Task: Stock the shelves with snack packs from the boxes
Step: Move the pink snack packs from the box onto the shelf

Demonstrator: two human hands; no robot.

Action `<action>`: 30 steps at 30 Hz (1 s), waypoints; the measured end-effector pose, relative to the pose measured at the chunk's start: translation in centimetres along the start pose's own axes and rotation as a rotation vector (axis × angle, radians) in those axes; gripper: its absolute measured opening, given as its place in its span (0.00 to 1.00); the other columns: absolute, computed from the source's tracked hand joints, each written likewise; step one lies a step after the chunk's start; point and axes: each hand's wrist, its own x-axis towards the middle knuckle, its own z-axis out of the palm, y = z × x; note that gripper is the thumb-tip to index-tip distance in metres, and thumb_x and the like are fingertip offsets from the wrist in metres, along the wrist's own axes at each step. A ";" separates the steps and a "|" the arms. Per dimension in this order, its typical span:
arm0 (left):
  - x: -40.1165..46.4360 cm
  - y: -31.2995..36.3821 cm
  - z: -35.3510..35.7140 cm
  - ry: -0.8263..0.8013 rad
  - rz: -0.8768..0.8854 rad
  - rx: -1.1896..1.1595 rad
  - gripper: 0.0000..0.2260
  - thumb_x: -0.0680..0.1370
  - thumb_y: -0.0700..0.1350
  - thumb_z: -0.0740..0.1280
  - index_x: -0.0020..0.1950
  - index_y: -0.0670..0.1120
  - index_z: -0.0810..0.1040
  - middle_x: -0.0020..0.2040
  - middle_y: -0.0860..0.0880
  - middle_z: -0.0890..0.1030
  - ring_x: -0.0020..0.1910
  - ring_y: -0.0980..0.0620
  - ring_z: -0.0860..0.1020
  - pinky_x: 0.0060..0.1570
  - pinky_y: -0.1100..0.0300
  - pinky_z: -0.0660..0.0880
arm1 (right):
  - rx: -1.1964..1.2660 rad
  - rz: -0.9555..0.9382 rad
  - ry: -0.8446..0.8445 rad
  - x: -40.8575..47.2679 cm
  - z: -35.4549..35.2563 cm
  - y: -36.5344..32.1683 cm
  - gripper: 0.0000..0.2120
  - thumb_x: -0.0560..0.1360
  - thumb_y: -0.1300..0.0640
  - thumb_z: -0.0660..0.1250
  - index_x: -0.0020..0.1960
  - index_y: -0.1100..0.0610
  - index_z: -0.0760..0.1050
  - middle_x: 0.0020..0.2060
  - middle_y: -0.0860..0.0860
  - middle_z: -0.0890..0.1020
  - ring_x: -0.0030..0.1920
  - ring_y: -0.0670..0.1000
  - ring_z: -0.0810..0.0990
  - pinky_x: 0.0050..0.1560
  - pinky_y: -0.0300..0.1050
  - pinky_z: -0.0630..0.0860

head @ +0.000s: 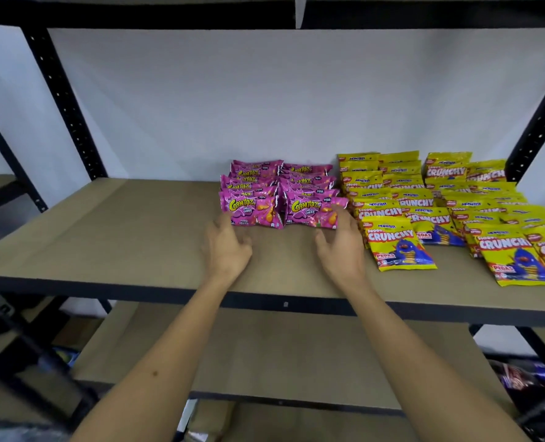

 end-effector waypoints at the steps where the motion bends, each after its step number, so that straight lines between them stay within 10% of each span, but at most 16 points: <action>1: -1.0 0.6 -0.5 -0.047 -0.006 0.064 0.24 0.73 0.45 0.66 0.69 0.47 0.67 0.59 0.42 0.74 0.61 0.40 0.70 0.61 0.44 0.70 | -0.039 0.011 -0.055 -0.7 -0.5 -0.4 0.25 0.76 0.56 0.67 0.72 0.56 0.66 0.61 0.57 0.77 0.59 0.57 0.76 0.57 0.51 0.76; 8: -8.2 2.5 -1.1 0.235 0.488 0.254 0.15 0.79 0.49 0.57 0.59 0.47 0.79 0.56 0.46 0.81 0.59 0.44 0.77 0.56 0.47 0.67 | -0.181 -0.310 0.030 -6.0 -2.2 -2.2 0.12 0.76 0.57 0.62 0.54 0.56 0.82 0.55 0.52 0.84 0.56 0.55 0.81 0.55 0.50 0.76; 14: -15.6 -2.5 1.6 0.208 0.600 0.267 0.27 0.78 0.46 0.63 0.76 0.43 0.62 0.78 0.40 0.56 0.78 0.42 0.52 0.71 0.37 0.57 | -0.127 -0.399 0.023 -15.3 -1.8 0.9 0.22 0.75 0.65 0.63 0.69 0.62 0.72 0.75 0.59 0.63 0.77 0.59 0.57 0.74 0.62 0.60; 19: -21.0 -9.3 6.5 -0.165 0.377 0.157 0.26 0.75 0.39 0.66 0.73 0.42 0.67 0.77 0.39 0.60 0.77 0.40 0.57 0.69 0.41 0.64 | -0.018 -0.004 -0.321 -23.6 0.9 7.1 0.24 0.74 0.65 0.61 0.71 0.61 0.69 0.73 0.60 0.66 0.55 0.57 0.81 0.51 0.43 0.75; 25: -30.5 -20.9 14.7 -0.590 -0.048 0.158 0.20 0.76 0.39 0.64 0.69 0.44 0.73 0.57 0.37 0.80 0.51 0.39 0.79 0.53 0.52 0.75 | -0.205 0.474 -0.841 -35.4 5.8 17.1 0.26 0.75 0.60 0.63 0.72 0.57 0.68 0.60 0.60 0.79 0.56 0.63 0.79 0.58 0.53 0.76; 30: -37.2 -29.6 22.2 -0.744 -0.222 0.154 0.17 0.73 0.39 0.68 0.61 0.41 0.80 0.55 0.41 0.83 0.56 0.42 0.80 0.59 0.53 0.75 | -0.232 0.692 -1.013 -44.8 10.8 25.7 0.21 0.77 0.55 0.63 0.70 0.56 0.70 0.57 0.58 0.81 0.58 0.61 0.79 0.59 0.53 0.76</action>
